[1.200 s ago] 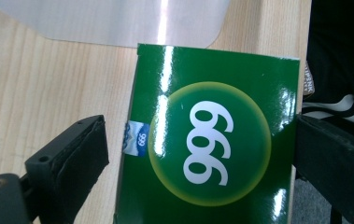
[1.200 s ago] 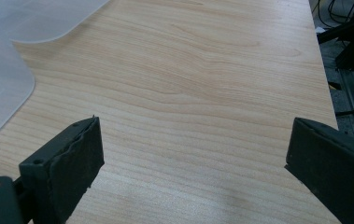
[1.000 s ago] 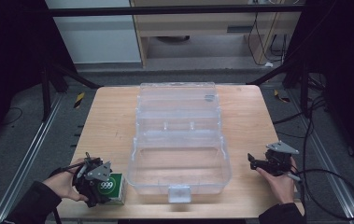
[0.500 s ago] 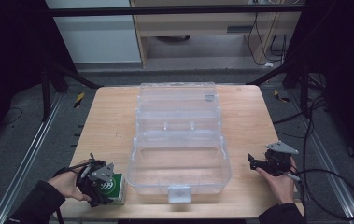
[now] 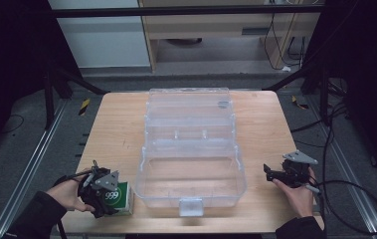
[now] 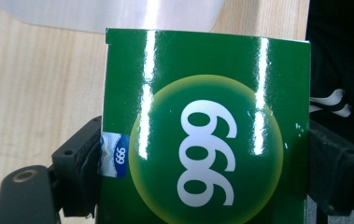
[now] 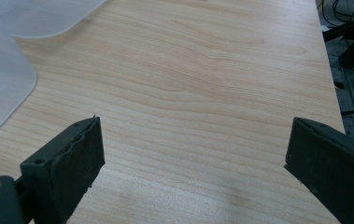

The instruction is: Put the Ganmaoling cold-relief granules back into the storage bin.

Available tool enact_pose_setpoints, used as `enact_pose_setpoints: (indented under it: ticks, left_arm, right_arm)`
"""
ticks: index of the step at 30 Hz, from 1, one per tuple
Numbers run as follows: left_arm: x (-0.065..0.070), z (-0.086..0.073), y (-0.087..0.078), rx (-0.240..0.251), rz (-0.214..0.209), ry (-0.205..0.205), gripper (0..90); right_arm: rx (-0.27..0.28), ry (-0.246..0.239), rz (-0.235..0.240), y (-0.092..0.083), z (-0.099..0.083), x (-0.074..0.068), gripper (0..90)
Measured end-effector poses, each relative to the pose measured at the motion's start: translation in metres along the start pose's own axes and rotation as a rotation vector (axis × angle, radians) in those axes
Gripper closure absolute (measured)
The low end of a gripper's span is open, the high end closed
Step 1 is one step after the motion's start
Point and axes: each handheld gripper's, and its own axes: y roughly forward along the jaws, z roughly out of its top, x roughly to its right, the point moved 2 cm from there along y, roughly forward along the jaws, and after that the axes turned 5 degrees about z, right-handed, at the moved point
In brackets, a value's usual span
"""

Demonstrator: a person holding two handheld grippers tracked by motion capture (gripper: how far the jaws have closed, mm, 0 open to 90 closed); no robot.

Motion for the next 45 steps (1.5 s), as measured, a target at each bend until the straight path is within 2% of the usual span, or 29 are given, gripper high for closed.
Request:
enact_pose_setpoints:
  ticks: [7,20,34,45]
  left_arm:
    - [-0.002,0.011,-0.027,0.034,0.025,-0.005,14.0]
    - [-0.008,0.028,-0.064,0.053,0.057,0.000,14.1]
    - [-0.017,0.044,-0.084,0.067,0.070,0.013,14.3]
    - [-0.024,0.062,-0.087,0.077,0.070,0.022,14.3]
  right_arm:
    - [0.004,0.001,0.002,-0.001,0.000,0.000,4.8]
    - [0.004,0.001,0.003,-0.001,0.000,0.000,4.8]
    - [0.005,-0.005,0.002,-0.001,0.000,0.000,4.7]
    - [0.002,-0.002,0.002,0.000,0.000,0.000,4.7]
